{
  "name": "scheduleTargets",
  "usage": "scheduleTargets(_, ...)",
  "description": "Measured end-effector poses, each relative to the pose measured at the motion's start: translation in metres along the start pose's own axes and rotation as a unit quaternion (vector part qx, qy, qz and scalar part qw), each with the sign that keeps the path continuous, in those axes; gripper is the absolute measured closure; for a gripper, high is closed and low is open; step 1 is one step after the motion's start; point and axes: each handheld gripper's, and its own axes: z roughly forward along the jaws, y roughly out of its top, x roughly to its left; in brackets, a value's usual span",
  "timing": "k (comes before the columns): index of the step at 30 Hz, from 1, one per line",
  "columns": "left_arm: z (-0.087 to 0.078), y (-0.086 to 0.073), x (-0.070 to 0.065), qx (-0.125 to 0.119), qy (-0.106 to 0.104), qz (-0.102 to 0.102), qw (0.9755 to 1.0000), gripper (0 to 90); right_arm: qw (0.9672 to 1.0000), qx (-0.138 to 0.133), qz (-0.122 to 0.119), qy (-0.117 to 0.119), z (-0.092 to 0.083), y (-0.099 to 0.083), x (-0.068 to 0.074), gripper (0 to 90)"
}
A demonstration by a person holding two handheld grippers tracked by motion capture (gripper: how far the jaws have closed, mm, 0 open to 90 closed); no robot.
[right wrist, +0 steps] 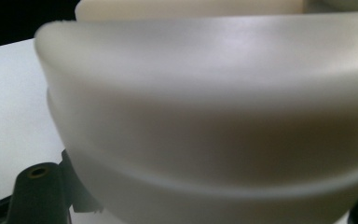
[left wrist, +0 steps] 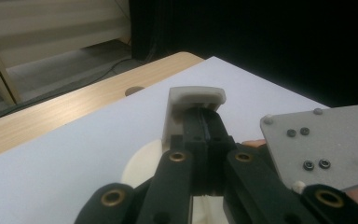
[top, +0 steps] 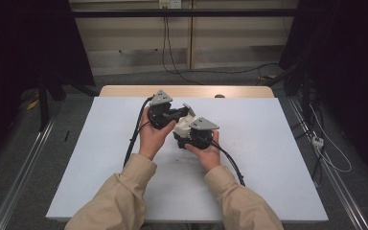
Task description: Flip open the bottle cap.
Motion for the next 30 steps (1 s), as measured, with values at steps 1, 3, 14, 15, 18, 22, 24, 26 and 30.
scheduleTargets(1, 0.000, 0.000, 0.000, 0.000, 0.000, -0.001, 1.0000, 90.0, 1.0000, 0.000, 0.000, 0.000, 0.000, 0.000, 0.000, 18.8)
scheduleTargets(3, 0.001, 0.001, 0.000, 0.001, 0.000, -0.001, 1.0000, 90.0, 1.0000, 0.000, -0.001, 0.000, 0.000, 0.000, 0.000, 18.8)
scheduleTargets(14, 0.006, 0.006, 0.001, 0.003, -0.002, -0.003, 1.0000, 90.0, 1.0000, -0.001, -0.003, -0.001, 0.000, 0.000, 0.000, 18.8)
scheduleTargets(15, 0.006, 0.006, 0.001, 0.002, -0.002, -0.004, 1.0000, 90.0, 1.0000, -0.001, -0.004, -0.001, 0.000, 0.000, 0.000, 18.8)
scheduleTargets(18, 0.008, 0.007, 0.001, 0.001, -0.002, -0.005, 1.0000, 90.0, 1.0000, -0.001, -0.004, -0.001, 0.000, 0.000, 0.000, 18.8)
scheduleTargets(22, 0.010, 0.009, 0.001, 0.004, -0.002, -0.001, 1.0000, 90.0, 1.0000, 0.000, -0.004, -0.001, 0.000, 0.000, 0.000, 18.8)
scheduleTargets(24, 0.011, 0.010, 0.002, 0.004, 0.000, 0.002, 1.0000, 90.0, 1.0000, 0.000, -0.004, -0.001, 0.000, 0.000, 0.000, 18.8)
scheduleTargets(26, 0.013, 0.011, 0.001, 0.005, 0.000, 0.001, 1.0000, 90.0, 1.0000, 0.000, -0.003, -0.001, 0.000, 0.000, 0.000, 18.8)
scheduleTargets(30, 0.015, 0.013, 0.000, 0.008, -0.002, 0.002, 1.0000, 90.0, 1.0000, 0.000, -0.003, -0.001, 0.000, 0.000, 0.000, 18.8)
